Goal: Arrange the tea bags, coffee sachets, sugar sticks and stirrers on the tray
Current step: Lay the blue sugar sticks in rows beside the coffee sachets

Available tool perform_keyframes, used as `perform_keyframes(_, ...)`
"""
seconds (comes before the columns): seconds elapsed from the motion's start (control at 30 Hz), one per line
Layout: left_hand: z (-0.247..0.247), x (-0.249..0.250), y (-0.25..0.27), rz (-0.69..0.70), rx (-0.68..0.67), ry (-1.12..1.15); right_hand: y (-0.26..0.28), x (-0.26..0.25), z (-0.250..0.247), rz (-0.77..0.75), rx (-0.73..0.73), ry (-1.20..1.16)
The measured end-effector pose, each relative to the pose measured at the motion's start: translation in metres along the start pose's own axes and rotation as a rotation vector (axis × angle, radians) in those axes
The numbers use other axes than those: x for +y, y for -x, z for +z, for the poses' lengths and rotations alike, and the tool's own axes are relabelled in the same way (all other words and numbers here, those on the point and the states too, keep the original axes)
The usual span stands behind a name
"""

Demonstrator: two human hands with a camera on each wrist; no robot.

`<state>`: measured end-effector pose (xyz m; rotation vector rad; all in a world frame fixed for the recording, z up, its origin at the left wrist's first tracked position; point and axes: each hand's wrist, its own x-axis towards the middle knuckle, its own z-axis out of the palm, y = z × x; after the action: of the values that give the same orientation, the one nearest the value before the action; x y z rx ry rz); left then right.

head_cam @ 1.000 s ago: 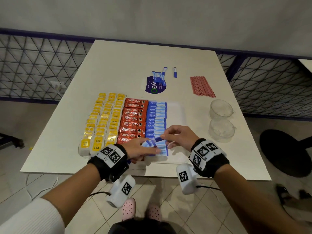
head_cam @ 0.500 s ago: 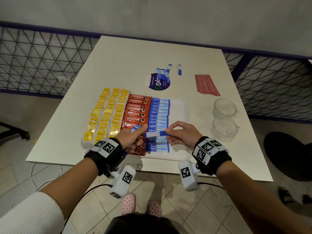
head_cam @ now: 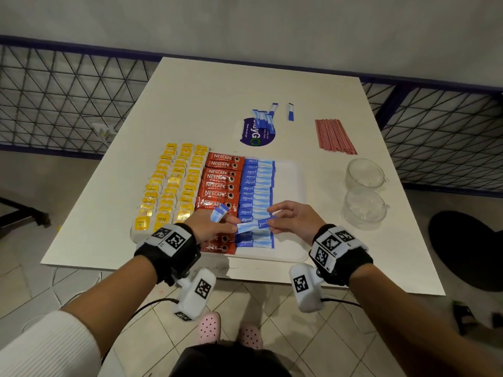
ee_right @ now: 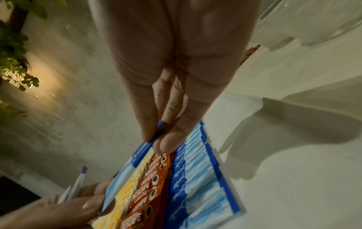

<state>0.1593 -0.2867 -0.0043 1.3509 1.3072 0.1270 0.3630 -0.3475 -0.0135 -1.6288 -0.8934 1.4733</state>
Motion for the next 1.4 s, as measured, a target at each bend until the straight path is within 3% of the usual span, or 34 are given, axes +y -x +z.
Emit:
perform_keyframes(0.3, 0.009, 0.011, -0.013, 0.134, 0.073, -0.049, 0.001, 0.001, 0.006, 0.117, -0.104, 0.342)
perform_keyframes(0.4, 0.016, 0.026, -0.014, 0.241, 0.043, -0.114, 0.003, -0.004, 0.014, 0.076, -0.124, 0.371)
perform_keyframes(0.5, 0.020, 0.035, -0.019, 0.231, 0.036, -0.045, 0.002, -0.009, 0.016, -0.004, -0.052, 0.359)
perform_keyframes(0.57, 0.018, 0.033, -0.021, 0.195, 0.013, -0.048, 0.000, -0.010, 0.015, 0.009, 0.014, 0.290)
perform_keyframes(0.7, 0.023, 0.020, -0.020, 0.178, -0.112, -0.224, 0.001, -0.005, 0.016, 0.104, 0.048, -0.141)
perform_keyframes(0.83, 0.025, 0.016, -0.018, 0.238, -0.105, -0.395, 0.007, 0.003, 0.015, 0.151, 0.038, -0.229)
perform_keyframes(0.97, 0.023, 0.014, -0.019, 0.238, -0.144, -0.603, 0.011, 0.012, 0.004, 0.232, 0.110, -0.099)
perform_keyframes(1.17, 0.027, 0.001, -0.024, 0.160, -0.184, -0.748, 0.016, 0.029, -0.002, 0.244, 0.077, 0.348)
perform_keyframes(1.4, 0.029, 0.001, -0.019, 0.241, -0.178, -1.061, 0.012, 0.035, 0.002, 0.284, 0.092, 0.380)
